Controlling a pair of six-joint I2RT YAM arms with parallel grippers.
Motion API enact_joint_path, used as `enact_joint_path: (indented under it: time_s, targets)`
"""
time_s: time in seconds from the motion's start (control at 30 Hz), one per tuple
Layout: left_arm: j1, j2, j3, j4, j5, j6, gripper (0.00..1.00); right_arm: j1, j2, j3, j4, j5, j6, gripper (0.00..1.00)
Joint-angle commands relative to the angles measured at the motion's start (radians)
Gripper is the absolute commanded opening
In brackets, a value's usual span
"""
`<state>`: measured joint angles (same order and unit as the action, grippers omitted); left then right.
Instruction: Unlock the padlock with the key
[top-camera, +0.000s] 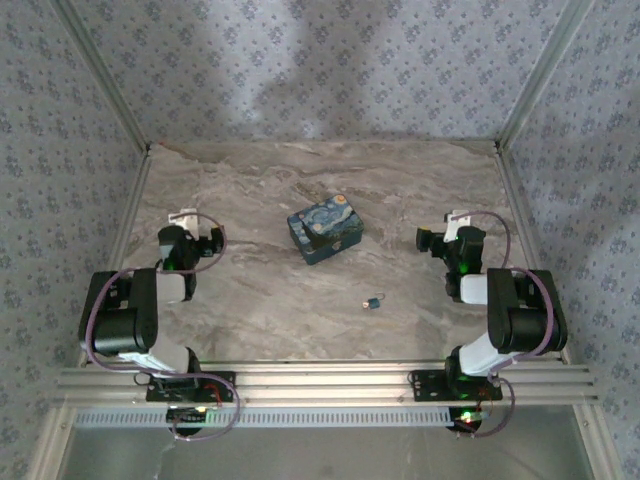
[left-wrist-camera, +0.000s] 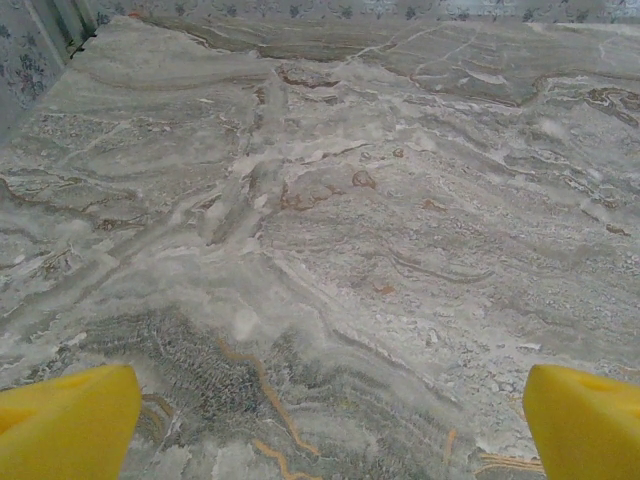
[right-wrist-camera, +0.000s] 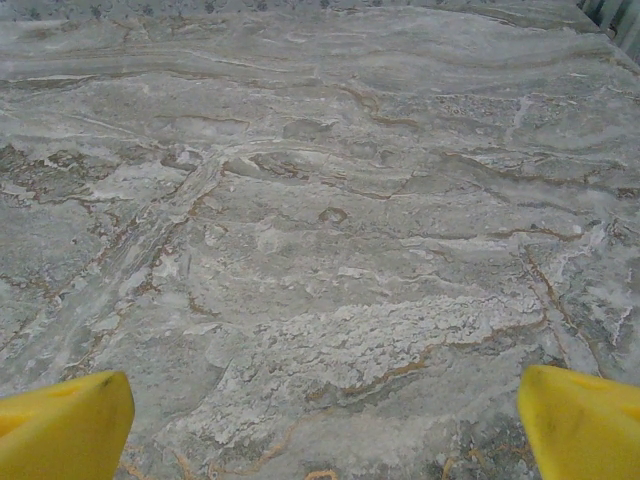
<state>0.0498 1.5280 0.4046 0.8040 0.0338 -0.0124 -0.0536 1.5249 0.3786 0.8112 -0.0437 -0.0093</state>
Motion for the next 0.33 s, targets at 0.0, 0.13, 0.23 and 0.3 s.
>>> enact_joint_path:
  time_s: [0.0, 0.13, 0.23, 0.3]
  targets:
    - [-0.004, 0.004, 0.016, -0.008, 0.003, -0.011, 0.98, 0.006, -0.002, 0.007, -0.005, 0.017, -0.016, 1.0]
    - [-0.005, 0.005, 0.016, -0.008, 0.004, -0.01, 0.98, 0.007, 0.001, 0.011, -0.009, 0.02, -0.017, 1.0]
    - [-0.004, 0.004, 0.016, -0.007, 0.004, -0.011, 0.98, 0.008, 0.0, 0.012, -0.007, 0.022, -0.018, 1.0]
    - [-0.004, 0.004, 0.016, -0.007, 0.003, -0.01, 0.98, 0.007, 0.001, 0.01, -0.007, 0.02, -0.016, 1.0]
